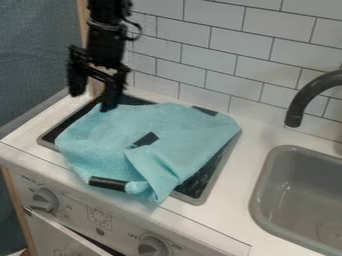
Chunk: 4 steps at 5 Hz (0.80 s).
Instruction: Fold the cloth from left to right
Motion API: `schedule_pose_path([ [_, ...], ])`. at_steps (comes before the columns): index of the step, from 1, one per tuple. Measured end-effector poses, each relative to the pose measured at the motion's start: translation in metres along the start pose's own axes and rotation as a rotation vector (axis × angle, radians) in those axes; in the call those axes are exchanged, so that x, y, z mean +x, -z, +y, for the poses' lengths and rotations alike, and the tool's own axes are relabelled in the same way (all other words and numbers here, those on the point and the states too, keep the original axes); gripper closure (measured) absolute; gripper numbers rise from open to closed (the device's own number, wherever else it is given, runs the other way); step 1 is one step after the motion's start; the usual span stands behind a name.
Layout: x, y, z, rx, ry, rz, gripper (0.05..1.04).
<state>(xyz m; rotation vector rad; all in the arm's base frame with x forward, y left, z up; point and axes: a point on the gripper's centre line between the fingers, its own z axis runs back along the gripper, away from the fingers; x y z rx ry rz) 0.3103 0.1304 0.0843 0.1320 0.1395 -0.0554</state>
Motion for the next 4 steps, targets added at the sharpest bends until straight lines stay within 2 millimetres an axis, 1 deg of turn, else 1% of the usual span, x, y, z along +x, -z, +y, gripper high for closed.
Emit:
schedule_pose_path([
  [1,0.008,0.016,0.025,-0.004,-0.047,0.013,0.084],
  [2,0.023,0.028,0.036,-0.008,-0.060,0.031,0.084],
  [3,0.026,0.043,0.043,-0.019,-0.067,0.055,0.084],
  [4,0.029,0.053,0.042,-0.024,-0.050,0.053,0.084],
])
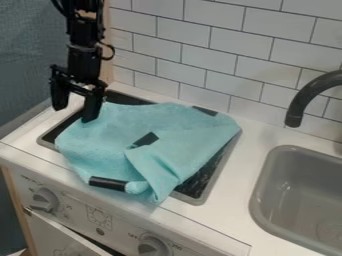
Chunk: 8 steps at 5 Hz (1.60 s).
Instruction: Fold the cloth from left to right
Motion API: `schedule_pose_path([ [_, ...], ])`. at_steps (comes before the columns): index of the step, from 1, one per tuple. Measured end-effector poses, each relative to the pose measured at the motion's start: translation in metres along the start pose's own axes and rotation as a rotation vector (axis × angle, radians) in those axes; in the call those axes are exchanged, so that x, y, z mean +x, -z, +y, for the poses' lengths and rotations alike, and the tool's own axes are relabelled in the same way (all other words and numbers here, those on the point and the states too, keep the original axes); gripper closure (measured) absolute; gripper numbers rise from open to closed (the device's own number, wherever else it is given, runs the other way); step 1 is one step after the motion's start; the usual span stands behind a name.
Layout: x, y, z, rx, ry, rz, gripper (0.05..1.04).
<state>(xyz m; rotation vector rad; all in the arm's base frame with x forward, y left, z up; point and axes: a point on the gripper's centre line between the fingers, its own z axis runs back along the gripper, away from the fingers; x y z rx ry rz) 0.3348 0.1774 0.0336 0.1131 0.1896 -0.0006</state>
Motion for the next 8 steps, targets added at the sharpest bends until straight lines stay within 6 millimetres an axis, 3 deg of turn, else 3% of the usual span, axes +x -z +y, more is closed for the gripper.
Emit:
schedule_pose_path([
  [2,0.010,0.013,-0.002,0.005,0.031,-0.068,0.140],
  [4,0.015,0.021,-0.004,0.021,0.036,-0.085,0.730],
  [5,0.017,0.020,-0.007,0.020,0.041,-0.088,0.916],
  [6,0.015,0.021,-0.005,0.023,0.023,-0.072,1.008],
  [8,0.018,0.015,0.004,0.028,0.000,-0.050,1.025],
])
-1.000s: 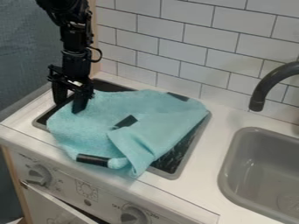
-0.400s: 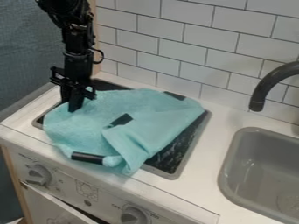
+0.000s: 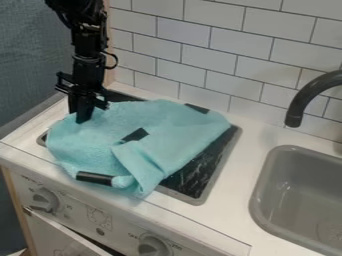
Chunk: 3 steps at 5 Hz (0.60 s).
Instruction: Fold the cloth from left to right
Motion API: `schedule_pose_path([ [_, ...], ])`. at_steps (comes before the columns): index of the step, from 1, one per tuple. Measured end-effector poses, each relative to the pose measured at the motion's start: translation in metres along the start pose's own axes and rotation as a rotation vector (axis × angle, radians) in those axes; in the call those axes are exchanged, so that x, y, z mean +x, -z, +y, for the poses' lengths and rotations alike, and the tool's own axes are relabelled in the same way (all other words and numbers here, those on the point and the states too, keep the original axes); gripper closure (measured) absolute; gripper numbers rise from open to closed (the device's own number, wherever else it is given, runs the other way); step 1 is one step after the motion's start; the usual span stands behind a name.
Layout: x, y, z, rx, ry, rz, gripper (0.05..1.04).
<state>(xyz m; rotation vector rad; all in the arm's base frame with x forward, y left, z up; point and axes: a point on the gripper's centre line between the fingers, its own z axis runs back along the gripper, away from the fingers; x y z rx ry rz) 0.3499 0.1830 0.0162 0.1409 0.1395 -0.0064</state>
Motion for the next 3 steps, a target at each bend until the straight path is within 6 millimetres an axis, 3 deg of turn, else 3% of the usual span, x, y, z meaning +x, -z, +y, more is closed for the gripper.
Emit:
schedule_pose_path([
  [2,0.001,-0.011,-0.015,-0.041,0.058,0.041,1.025],
  [3,0.002,-0.041,-0.031,-0.048,0.099,-0.025,1.025],
])
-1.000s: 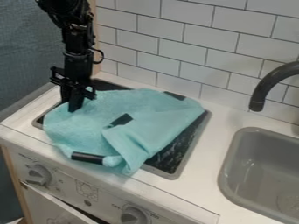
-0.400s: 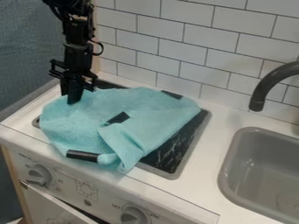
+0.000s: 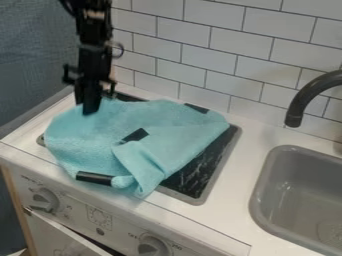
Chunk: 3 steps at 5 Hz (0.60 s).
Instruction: Fold the cloth from left to right
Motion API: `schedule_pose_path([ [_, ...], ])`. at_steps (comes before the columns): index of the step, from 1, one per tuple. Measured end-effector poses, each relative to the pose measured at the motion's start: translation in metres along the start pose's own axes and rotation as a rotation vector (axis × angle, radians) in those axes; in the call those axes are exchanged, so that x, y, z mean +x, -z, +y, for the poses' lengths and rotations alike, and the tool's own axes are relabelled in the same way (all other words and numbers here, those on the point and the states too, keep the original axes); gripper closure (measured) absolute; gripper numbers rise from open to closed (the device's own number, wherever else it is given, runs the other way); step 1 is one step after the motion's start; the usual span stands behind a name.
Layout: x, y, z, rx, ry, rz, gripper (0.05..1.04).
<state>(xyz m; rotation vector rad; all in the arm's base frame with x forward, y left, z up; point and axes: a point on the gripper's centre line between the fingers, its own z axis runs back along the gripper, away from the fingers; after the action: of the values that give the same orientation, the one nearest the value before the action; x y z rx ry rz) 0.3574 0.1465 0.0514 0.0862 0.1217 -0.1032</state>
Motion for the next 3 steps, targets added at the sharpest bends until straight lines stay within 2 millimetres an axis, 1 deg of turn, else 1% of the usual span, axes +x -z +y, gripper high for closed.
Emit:
schedule_pose_path([
  [1,0.001,-0.025,-0.033,0.003,0.089,-0.042,1.025],
  [2,0.000,-0.036,-0.058,-0.001,0.148,-0.074,1.025],
  [3,0.002,-0.037,-0.085,0.004,0.187,-0.084,1.025],
])
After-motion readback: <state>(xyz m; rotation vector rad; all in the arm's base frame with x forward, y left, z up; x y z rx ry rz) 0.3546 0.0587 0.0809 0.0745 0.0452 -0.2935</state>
